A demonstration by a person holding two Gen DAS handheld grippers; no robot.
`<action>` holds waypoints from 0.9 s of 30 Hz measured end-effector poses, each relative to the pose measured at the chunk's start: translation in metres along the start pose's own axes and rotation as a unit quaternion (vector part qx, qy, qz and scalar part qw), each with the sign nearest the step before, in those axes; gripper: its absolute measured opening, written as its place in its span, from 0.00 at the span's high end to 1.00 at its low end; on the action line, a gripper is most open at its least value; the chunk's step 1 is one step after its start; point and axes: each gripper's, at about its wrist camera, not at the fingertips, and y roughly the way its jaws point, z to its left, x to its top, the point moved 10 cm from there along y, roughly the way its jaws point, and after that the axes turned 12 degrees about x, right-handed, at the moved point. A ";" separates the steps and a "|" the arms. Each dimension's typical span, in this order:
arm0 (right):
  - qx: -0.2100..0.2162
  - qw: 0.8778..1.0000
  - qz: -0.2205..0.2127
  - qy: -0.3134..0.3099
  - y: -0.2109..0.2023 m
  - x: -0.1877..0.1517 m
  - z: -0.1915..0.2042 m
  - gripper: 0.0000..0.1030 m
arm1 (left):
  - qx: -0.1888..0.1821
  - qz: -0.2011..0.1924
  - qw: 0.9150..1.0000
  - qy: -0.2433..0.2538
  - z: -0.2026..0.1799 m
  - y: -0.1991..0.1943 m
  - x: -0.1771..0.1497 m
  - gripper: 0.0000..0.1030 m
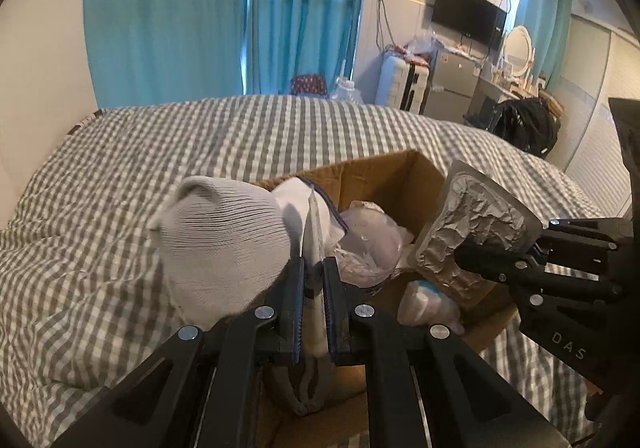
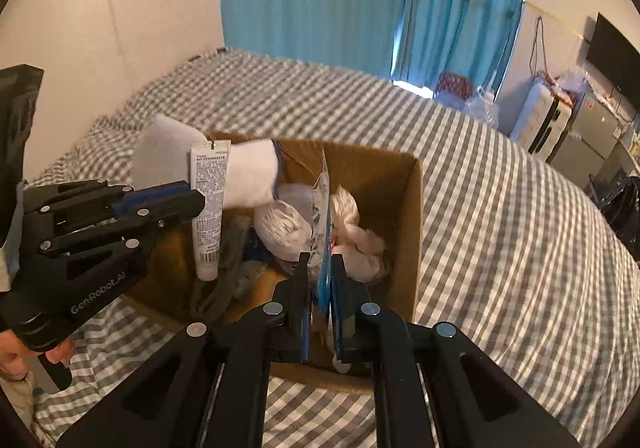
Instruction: Organize objects
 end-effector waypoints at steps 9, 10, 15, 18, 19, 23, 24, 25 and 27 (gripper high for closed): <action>0.001 0.999 -0.026 0.022 0.003 0.012 -0.014 0.76 | 0.004 0.005 1.000 0.000 -0.004 0.008 -0.001 0.90; -0.003 0.999 -0.031 0.021 0.000 0.013 -0.015 0.71 | 0.007 0.003 1.000 0.001 -0.004 0.005 -0.001 0.90; -0.012 0.998 -0.059 0.030 -0.030 0.023 -0.010 0.70 | 0.024 0.002 1.000 0.003 -0.001 -0.010 0.000 0.88; -0.019 0.997 -0.074 0.026 -0.055 0.028 0.000 0.69 | 0.033 -0.009 0.999 0.002 0.003 -0.034 0.002 0.68; -0.021 0.996 -0.080 0.024 -0.065 0.029 0.005 0.68 | 0.039 -0.015 0.999 0.002 0.004 -0.043 0.004 0.62; -0.029 0.994 -0.107 0.013 -0.110 0.032 0.025 0.63 | 0.054 -0.048 0.997 -0.005 0.013 -0.089 0.014 0.47; -0.030 0.993 -0.115 0.010 -0.124 0.034 0.032 0.60 | 0.055 -0.055 0.997 -0.006 0.015 -0.102 0.017 0.45; -0.031 0.992 -0.122 0.008 -0.135 0.034 0.036 0.59 | 0.058 -0.063 0.996 -0.007 0.016 -0.116 0.020 0.43; -0.038 0.990 -0.137 0.000 -0.164 0.035 0.046 0.55 | 0.066 -0.082 0.994 -0.007 0.017 -0.142 0.027 0.33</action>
